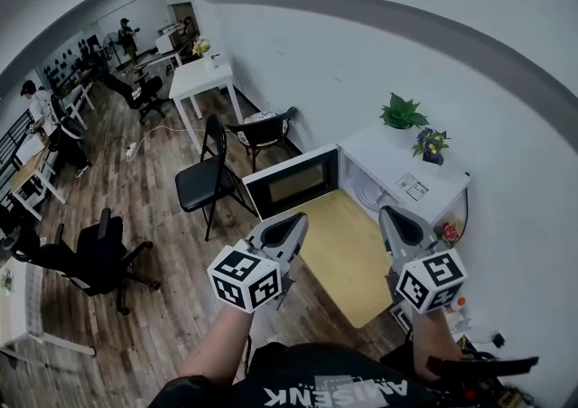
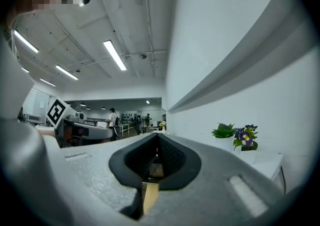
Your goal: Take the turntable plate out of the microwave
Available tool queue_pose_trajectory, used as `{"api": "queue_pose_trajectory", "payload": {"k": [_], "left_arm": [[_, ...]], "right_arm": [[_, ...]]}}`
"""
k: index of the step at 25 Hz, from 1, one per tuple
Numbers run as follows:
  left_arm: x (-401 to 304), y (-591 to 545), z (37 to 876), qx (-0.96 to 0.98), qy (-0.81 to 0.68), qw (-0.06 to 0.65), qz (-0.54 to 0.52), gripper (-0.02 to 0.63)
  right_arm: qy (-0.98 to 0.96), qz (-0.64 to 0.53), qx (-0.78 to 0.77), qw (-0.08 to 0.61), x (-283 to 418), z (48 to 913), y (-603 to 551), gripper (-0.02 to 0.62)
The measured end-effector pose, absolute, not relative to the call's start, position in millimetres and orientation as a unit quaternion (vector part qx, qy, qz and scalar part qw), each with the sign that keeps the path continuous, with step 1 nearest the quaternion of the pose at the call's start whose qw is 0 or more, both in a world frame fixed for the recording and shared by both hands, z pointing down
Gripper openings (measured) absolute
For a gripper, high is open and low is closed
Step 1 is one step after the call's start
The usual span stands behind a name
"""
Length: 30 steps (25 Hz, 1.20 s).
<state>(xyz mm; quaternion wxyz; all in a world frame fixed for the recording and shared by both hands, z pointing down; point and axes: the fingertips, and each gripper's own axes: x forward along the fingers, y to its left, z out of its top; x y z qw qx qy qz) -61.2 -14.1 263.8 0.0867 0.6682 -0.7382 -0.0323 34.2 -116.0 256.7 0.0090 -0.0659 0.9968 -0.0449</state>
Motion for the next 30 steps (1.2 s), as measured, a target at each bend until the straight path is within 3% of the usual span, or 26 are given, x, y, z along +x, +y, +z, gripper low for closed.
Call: {"api": "queue_pose_trajectory", "payload": {"k": [6, 21, 30], "left_arm": [[-62, -49, 265, 0.692, -0.716, 0.084, -0.042, 0.003], [-154, -161, 271, 0.779, -0.622, 0.074, -0.038, 0.005], [-194, -195, 272, 0.818, -0.569, 0.080, -0.034, 0.097]], "right_arm": [[0.994, -0.050, -0.098, 0.010, 33, 258, -138, 0.003], [0.964, -0.043, -0.264, 0.006, -18, 261, -208, 0.003], [0.943, -0.034, -0.330, 0.012, -53, 254, -224, 0.021]]}}
